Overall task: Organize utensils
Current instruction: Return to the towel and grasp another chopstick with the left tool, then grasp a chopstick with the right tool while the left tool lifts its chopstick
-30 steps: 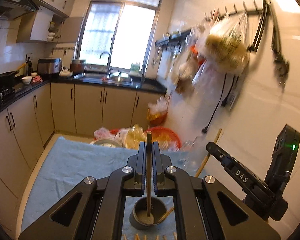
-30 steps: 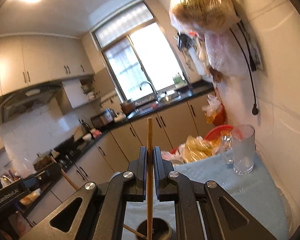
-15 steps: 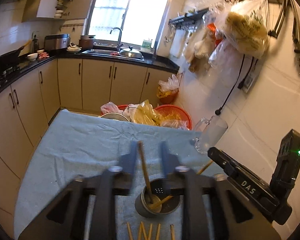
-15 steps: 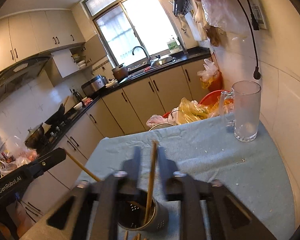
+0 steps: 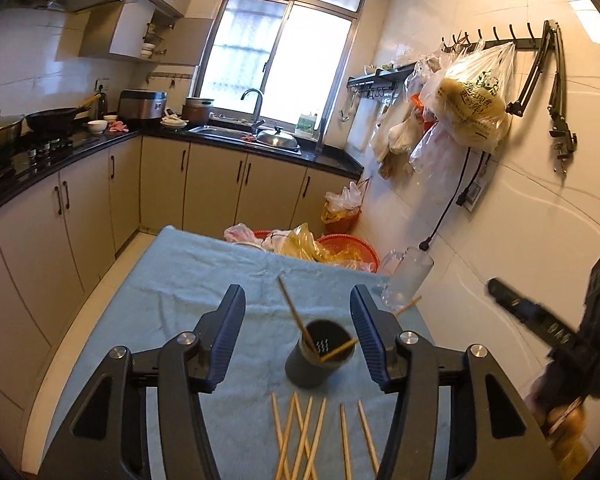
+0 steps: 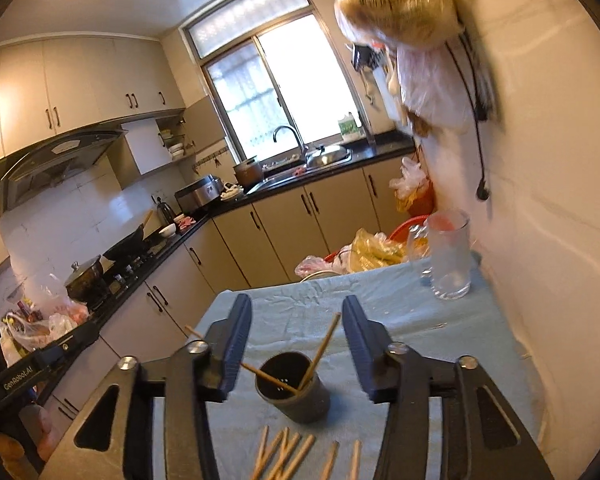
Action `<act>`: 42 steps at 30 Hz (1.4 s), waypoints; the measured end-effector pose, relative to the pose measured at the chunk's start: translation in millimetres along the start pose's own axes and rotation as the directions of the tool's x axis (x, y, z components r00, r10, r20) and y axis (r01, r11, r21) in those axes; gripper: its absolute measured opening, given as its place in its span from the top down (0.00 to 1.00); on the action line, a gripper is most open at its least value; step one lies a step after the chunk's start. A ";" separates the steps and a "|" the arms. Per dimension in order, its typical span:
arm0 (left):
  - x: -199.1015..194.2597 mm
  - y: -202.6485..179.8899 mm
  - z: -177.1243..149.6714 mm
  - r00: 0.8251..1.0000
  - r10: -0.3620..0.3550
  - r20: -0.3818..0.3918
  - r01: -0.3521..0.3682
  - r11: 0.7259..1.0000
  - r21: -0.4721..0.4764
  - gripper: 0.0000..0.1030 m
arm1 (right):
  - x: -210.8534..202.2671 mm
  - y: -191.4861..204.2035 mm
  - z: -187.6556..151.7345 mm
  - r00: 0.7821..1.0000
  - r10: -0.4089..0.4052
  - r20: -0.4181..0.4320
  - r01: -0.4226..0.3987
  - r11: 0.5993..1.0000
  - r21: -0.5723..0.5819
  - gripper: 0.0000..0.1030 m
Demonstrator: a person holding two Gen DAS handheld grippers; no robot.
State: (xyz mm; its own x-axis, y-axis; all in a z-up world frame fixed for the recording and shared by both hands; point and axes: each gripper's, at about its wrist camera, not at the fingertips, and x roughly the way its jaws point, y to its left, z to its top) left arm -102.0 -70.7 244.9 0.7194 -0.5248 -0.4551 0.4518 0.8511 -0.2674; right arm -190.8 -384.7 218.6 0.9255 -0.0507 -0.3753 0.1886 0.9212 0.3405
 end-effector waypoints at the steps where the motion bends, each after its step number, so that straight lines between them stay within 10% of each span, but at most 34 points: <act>1: -3.6 2.7 -6.3 1.000 0.004 -0.006 -0.004 1.000 -0.001 0.47 | -7.7 -0.3 -0.9 1.000 -0.009 -0.002 0.009 1.000 -0.012 0.44; 8: 18.9 26.5 -67.5 0.986 0.015 -0.163 -0.021 0.999 -0.040 0.46 | -34.2 -22.6 -33.2 0.985 -0.090 -0.144 0.078 0.993 -0.089 0.35; 17: 98.8 34.5 -156.8 0.888 0.033 -0.459 -0.018 0.999 0.037 0.57 | 19.7 -90.4 -153.9 0.849 -0.125 -0.514 0.131 0.991 -0.023 0.49; 27: 129.7 14.8 -196.5 0.826 0.060 -0.560 0.062 0.978 0.197 0.93 | 56.0 -102.5 -193.0 0.815 -0.119 -0.567 0.140 0.990 -0.007 0.50; 36: 124.0 47.0 -191.2 0.828 0.107 -0.550 -0.049 0.992 0.119 0.94 | 64.5 -103.3 -198.0 0.801 -0.170 -0.574 0.180 0.983 -0.040 0.78; 42: 114.8 56.6 -186.2 0.772 0.124 -0.623 -0.085 0.992 0.093 0.94 | 65.8 -110.9 -196.1 0.790 -0.165 -0.591 0.192 0.981 -0.019 0.81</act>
State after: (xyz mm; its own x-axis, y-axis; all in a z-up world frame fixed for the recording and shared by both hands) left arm -92.1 -80.2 19.4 0.2825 -0.2912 -0.9140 0.4361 0.8876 -0.1480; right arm -215.2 -414.5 -12.9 0.5057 0.0354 -0.8620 0.3563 0.9014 0.2461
